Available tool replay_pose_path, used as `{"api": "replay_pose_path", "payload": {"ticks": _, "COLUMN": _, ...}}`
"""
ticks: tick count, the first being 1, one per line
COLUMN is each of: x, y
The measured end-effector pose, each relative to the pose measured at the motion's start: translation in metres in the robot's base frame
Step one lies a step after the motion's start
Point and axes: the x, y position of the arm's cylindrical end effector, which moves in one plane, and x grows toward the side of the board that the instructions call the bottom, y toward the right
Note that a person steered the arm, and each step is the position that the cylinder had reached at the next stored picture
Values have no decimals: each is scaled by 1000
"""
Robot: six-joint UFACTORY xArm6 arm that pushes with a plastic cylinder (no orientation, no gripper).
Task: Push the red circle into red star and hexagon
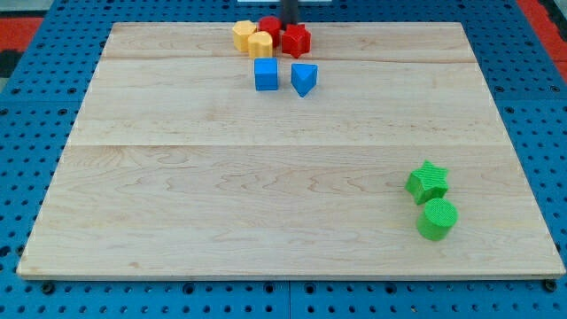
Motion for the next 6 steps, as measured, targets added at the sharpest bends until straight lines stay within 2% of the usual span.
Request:
{"api": "replay_pose_path", "payload": {"ticks": 1, "x": 0, "y": -15}}
{"api": "replay_pose_path", "payload": {"ticks": 2, "x": 0, "y": -68}}
{"api": "replay_pose_path", "payload": {"ticks": 3, "x": -1, "y": -89}}
{"api": "replay_pose_path", "payload": {"ticks": 4, "x": 18, "y": -103}}
{"api": "replay_pose_path", "payload": {"ticks": 5, "x": 28, "y": -68}}
{"api": "replay_pose_path", "payload": {"ticks": 6, "x": 14, "y": -21}}
